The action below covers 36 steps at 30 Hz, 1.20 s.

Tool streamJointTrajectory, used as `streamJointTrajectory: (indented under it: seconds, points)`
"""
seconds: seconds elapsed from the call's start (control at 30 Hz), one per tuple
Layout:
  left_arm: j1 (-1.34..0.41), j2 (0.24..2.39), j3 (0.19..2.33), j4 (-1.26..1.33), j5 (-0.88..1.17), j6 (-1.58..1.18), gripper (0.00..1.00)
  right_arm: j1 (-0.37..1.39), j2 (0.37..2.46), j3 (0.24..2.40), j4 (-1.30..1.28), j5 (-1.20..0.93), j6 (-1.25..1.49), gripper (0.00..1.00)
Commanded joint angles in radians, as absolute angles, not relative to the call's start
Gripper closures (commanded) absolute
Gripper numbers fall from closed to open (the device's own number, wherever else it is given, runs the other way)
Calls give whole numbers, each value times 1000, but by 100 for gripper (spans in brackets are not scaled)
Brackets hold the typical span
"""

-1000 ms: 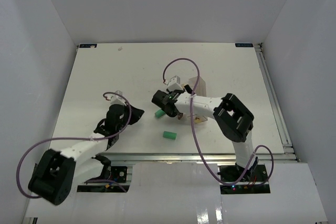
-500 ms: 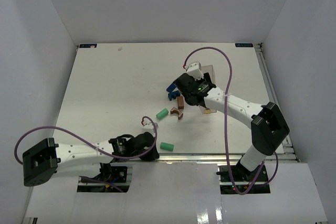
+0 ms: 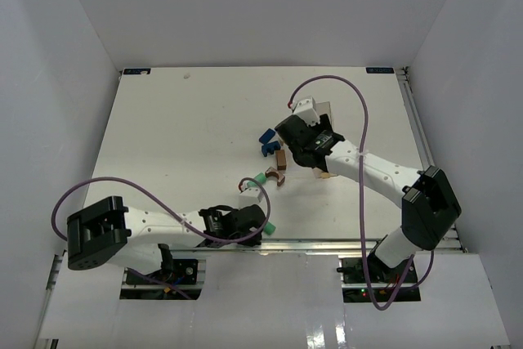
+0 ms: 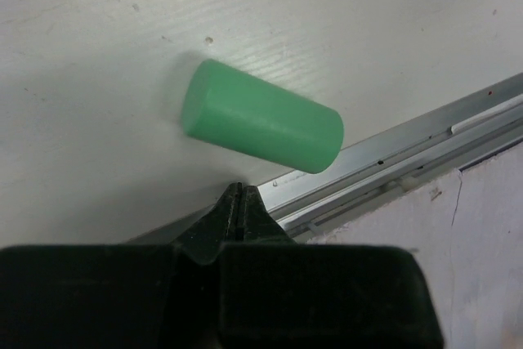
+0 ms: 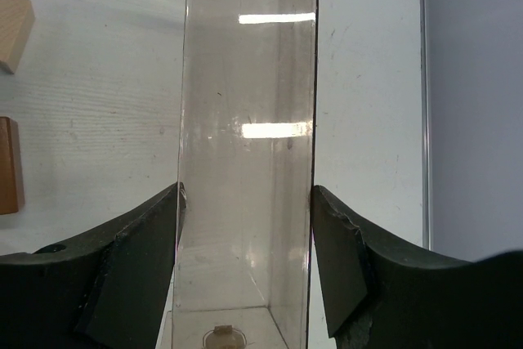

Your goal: Build the wood block tower

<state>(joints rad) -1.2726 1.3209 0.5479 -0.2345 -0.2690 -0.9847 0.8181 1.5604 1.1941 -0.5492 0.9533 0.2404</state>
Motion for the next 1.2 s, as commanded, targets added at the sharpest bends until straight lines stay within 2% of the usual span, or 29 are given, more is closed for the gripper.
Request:
streamJointTrajectory:
  seconds: [0.0,0.17,0.27,0.43,0.53,0.67,0.87,1.0,1.07,1.17]
  points:
    - [-1264,1303,568,-233,-338,-981,100,813,1505,1184,-501,976,227,92]
    - [-1264,1250,553,-235,-377,-983,100,767,1519,1178,-497,884,244,92]
    - [-1244,1196,543,-240,-398,-990,100,663,1496,1150,-441,681,250,92]
    - [-1055,1122,530,-148,-278,-878,100,404,1449,1066,-285,371,249,92]
    - [-1014,1076,560,-185,-343,-841,100,268,1456,1000,-176,114,252,92]
    - [-878,1069,603,-181,-292,-770,100,98,1496,919,-6,-180,278,87]
    - [-682,1192,615,-77,-198,-706,100,14,1678,1012,50,-323,297,76]
    - [-650,1251,607,-21,-183,-675,100,-31,1753,1073,52,-352,293,71]
    - [-644,1278,617,-16,-185,-647,100,-62,1774,1086,50,-339,291,63]
    - [-639,1296,630,-13,-173,-627,100,-113,1795,1116,50,-340,297,58]
